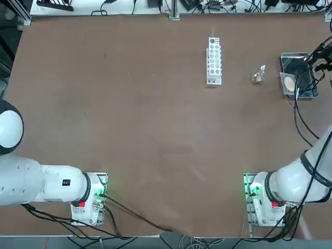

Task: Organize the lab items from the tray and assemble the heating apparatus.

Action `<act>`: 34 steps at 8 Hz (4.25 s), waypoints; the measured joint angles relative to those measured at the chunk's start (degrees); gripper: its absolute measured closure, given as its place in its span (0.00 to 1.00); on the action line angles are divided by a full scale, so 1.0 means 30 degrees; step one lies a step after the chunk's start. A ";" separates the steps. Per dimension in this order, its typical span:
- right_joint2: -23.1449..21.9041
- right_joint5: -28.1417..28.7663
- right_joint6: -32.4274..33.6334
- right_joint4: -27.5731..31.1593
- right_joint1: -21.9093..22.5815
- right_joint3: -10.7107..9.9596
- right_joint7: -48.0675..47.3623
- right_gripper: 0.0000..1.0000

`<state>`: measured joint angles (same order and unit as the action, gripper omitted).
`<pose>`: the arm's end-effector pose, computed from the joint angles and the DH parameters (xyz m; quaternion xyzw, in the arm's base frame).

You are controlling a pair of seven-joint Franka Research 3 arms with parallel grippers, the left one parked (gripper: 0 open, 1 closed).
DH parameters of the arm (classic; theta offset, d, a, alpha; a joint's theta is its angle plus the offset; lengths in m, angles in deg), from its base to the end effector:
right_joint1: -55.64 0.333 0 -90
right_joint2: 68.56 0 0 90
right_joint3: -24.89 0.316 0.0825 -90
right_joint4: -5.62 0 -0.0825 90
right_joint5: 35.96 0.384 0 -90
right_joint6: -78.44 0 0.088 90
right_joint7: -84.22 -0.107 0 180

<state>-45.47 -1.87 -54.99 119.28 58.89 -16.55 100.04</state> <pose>0.4983 -0.3539 0.3135 -0.9275 0.3604 -0.0775 0.0619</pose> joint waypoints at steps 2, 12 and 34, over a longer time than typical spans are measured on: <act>0.0011 0.0559 -0.0029 -0.0001 -0.0305 -0.0002 -0.0153 0.50; 0.0973 0.2671 -0.0289 0.0005 -0.0382 0.0007 -0.0410 0.59; -0.1316 -0.2366 0.9365 -0.6492 0.4180 0.0073 -0.2523 0.93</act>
<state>-49.42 -8.97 -26.90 99.80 71.43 -16.33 92.47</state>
